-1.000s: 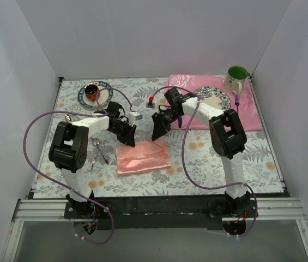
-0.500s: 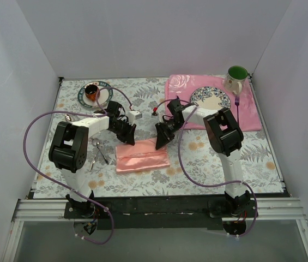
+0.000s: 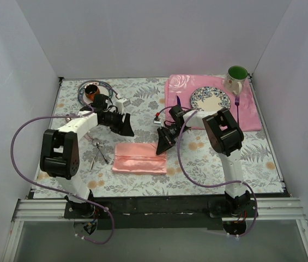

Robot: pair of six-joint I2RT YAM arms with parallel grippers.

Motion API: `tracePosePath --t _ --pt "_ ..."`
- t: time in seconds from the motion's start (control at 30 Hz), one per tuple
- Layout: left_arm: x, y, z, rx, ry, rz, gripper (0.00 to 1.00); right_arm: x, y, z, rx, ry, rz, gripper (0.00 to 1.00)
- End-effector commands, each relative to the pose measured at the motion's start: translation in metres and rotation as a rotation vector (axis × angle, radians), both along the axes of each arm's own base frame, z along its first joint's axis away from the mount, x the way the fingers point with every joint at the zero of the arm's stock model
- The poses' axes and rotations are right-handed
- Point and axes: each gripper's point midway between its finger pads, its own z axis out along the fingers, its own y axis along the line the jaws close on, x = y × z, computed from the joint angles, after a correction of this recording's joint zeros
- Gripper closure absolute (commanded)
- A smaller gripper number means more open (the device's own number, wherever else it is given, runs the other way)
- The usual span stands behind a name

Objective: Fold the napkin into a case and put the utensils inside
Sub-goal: Smooth out the 2/3-rectangle-folded napkin.

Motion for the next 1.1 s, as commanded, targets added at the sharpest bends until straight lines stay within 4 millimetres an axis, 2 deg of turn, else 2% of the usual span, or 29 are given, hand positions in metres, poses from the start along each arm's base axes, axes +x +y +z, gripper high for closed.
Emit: tracePosePath --t 0.0,0.07,0.1,0.17,0.2,0.3,0.4,0.5,0.57,0.63,0.67,0.77,0.93,0.97,1.07 --pt "-0.029 -0.033 0.084 -0.279 0.017 -0.094 0.55 0.007 -0.009 -0.029 -0.093 -0.084 0.009 0.72" --pt "-0.05 -0.041 0.077 -0.344 0.152 -0.103 0.64 0.007 -0.01 -0.032 -0.1 -0.095 0.018 0.72" --pt "-0.055 -0.042 0.071 -0.36 0.209 -0.097 0.74 0.008 -0.01 -0.033 -0.104 -0.094 0.016 0.72" --pt "-0.068 -0.042 0.044 -0.374 0.339 -0.076 0.85 0.01 -0.01 -0.033 -0.103 -0.099 0.019 0.73" --pt "-0.072 -0.043 0.039 -0.385 0.388 -0.063 0.9 0.01 -0.009 -0.032 -0.101 -0.103 0.021 0.73" --pt "-0.077 -0.042 0.014 -0.372 0.459 -0.029 0.94 0.01 -0.008 -0.023 -0.082 -0.114 0.025 0.73" --pt "-0.078 -0.039 -0.009 -0.337 0.518 0.014 1.0 0.007 -0.007 -0.005 -0.048 -0.141 0.038 0.73" --pt "-0.082 -0.036 -0.03 -0.311 0.567 0.041 1.0 0.005 0.001 0.029 0.036 -0.153 0.051 0.73" --pt "-0.083 -0.034 -0.04 -0.287 0.581 0.055 1.0 0.011 0.009 0.057 0.089 -0.142 0.026 0.71" --pt "-0.086 -0.032 -0.051 -0.265 0.6 0.074 1.0 0.026 0.019 0.075 0.126 -0.178 -0.014 0.68" --pt "-0.086 -0.032 -0.053 -0.264 0.605 0.078 1.0 0.029 0.021 0.079 0.111 -0.136 -0.053 0.63" --pt "-0.086 -0.031 -0.059 -0.254 0.617 0.096 1.0 0.039 0.027 0.072 0.097 -0.106 -0.103 0.54" --pt "-0.084 -0.029 -0.063 -0.241 0.615 0.107 1.0 0.05 0.03 0.039 0.031 -0.073 -0.147 0.44" --pt "-0.083 -0.028 -0.065 -0.235 0.619 0.113 1.0 0.05 0.029 0.035 0.021 -0.067 -0.152 0.4" --pt "-0.082 -0.025 -0.068 -0.231 0.622 0.127 1.0 0.038 0.021 0.018 -0.015 -0.022 -0.15 0.39"
